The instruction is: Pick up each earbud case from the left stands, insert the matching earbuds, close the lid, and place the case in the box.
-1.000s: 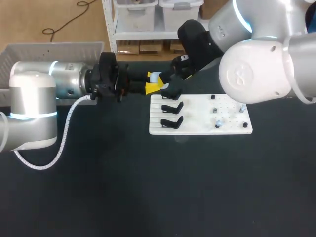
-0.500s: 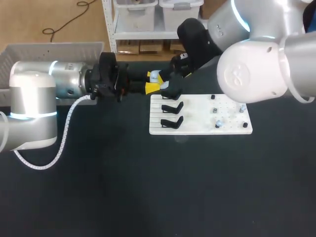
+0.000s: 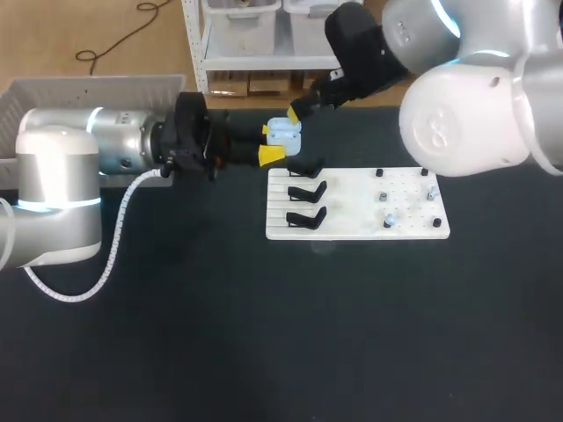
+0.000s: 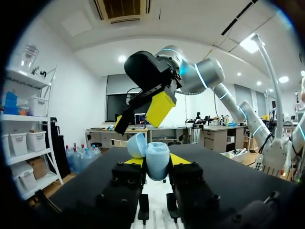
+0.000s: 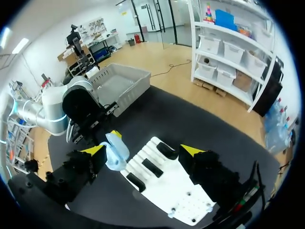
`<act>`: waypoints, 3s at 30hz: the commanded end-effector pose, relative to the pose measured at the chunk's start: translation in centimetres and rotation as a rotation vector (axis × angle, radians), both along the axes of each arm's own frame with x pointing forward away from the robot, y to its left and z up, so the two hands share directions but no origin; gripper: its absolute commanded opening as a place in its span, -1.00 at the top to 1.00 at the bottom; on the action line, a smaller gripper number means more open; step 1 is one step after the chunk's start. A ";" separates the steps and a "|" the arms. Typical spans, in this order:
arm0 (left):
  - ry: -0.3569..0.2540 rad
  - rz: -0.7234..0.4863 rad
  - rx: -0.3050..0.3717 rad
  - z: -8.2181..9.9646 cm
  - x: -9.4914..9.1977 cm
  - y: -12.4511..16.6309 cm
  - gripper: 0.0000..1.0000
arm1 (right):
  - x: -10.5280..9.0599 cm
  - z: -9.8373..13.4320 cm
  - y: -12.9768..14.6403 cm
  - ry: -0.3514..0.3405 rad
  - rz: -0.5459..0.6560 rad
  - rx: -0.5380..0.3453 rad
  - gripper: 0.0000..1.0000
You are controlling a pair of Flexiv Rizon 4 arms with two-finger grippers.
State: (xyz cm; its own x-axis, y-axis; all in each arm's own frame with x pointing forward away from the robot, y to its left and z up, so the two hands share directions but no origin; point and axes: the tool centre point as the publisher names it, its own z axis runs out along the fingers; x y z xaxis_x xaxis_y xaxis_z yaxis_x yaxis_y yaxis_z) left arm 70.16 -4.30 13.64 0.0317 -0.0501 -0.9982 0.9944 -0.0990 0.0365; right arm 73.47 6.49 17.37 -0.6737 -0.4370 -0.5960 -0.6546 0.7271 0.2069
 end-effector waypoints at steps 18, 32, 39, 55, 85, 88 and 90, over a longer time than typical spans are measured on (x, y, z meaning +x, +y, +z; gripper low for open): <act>-0.081 -0.012 -0.043 0.8 -0.1 1.1 1.00 | -3.5 -2.0 -13.5 0.092 -0.198 -0.361 -1.00; -0.081 -0.012 -0.043 0.8 -0.1 1.1 1.00 | -5.9 -7.8 -18.5 0.197 -0.221 -0.659 -1.00; -0.081 -0.012 -0.043 0.8 -0.1 1.1 1.00 | -6.3 -9.1 -19.0 0.251 -0.170 -0.656 -1.00; -0.081 -0.012 -0.043 0.8 -0.1 1.1 1.00 | -5.1 -12.8 -19.5 0.286 -0.076 -0.694 -1.00; -0.081 -0.012 -0.043 0.8 -0.1 1.1 1.00 | -4.0 -15.1 -20.6 0.216 -0.108 -0.690 0.18; -0.081 -0.012 -0.043 0.8 -0.1 1.1 1.00 | -3.9 -15.2 -20.5 0.205 -0.106 -0.699 0.19; -0.081 -0.012 -0.043 0.8 -0.1 1.1 1.00 | -3.9 -15.3 -20.5 0.200 -0.108 -0.700 0.19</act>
